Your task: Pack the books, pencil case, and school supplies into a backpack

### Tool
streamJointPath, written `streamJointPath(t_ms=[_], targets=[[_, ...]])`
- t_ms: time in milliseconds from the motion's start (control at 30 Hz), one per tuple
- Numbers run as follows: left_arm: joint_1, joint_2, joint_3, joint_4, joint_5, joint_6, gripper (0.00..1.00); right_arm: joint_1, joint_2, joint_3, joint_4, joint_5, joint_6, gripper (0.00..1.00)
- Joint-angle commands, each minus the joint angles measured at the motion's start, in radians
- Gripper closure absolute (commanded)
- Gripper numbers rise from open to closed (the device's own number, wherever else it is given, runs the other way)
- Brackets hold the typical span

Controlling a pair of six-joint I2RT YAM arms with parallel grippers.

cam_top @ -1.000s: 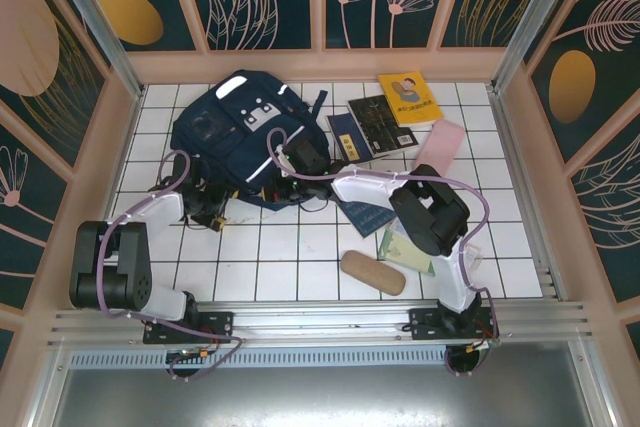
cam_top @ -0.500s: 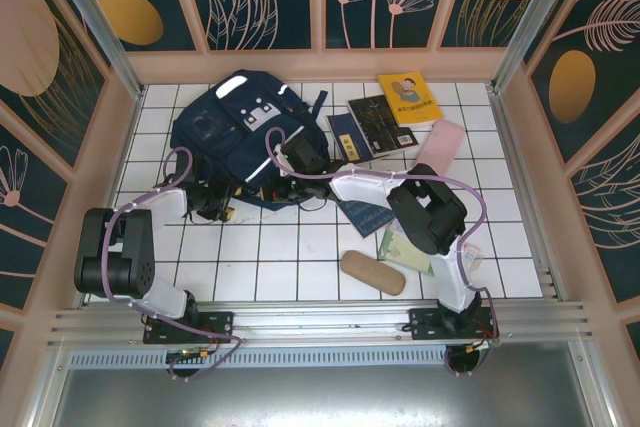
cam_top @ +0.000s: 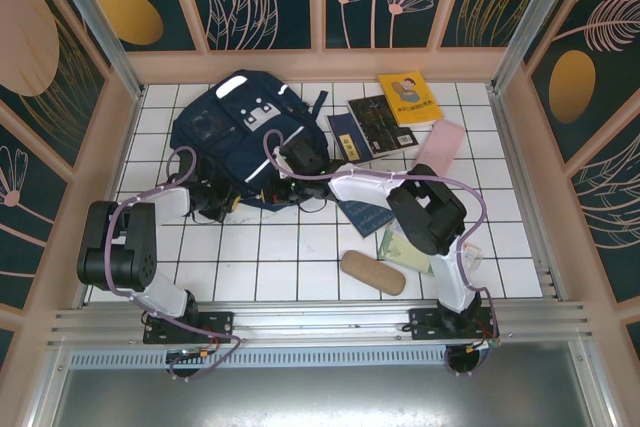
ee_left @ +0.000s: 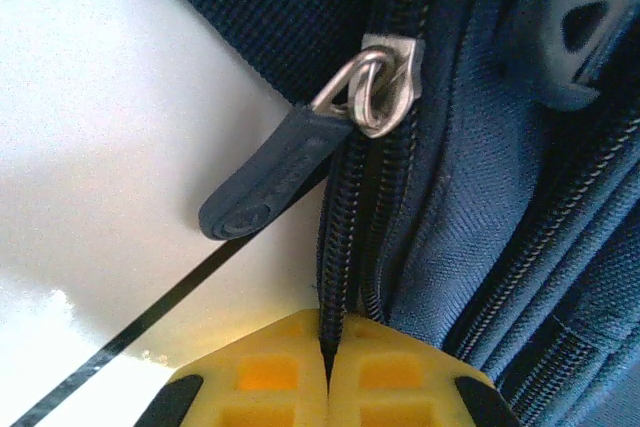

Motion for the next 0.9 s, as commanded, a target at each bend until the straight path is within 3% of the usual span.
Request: streamJointPath(t_ms=[0, 233, 600, 833, 867], targets=[[0.001, 0.014, 0.023, -0.048, -0.072, 0.028, 1.0, 0.004, -0.054, -0.034, -0.062, 0.043, -0.058, 1.0], [0.01, 0.007, 0.041, -0.08, -0.112, 0.058, 1.0, -0.013, -0.117, -0.119, -0.121, 0.132, -0.114, 1.0], [0.013, -0.05, 0.041, -0.147, -0.187, 0.116, 1.0, -0.173, -0.187, -0.163, -0.142, 0.184, -0.152, 1.0], [0.016, -0.072, 0.12, -0.241, -0.307, 0.218, 1.0, -0.112, -0.2, -0.174, -0.117, 0.07, -0.232, 1.0], [0.018, -0.07, 0.141, -0.255, -0.326, 0.233, 0.94, -0.087, -0.199, -0.167, -0.12, 0.052, -0.242, 1.0]])
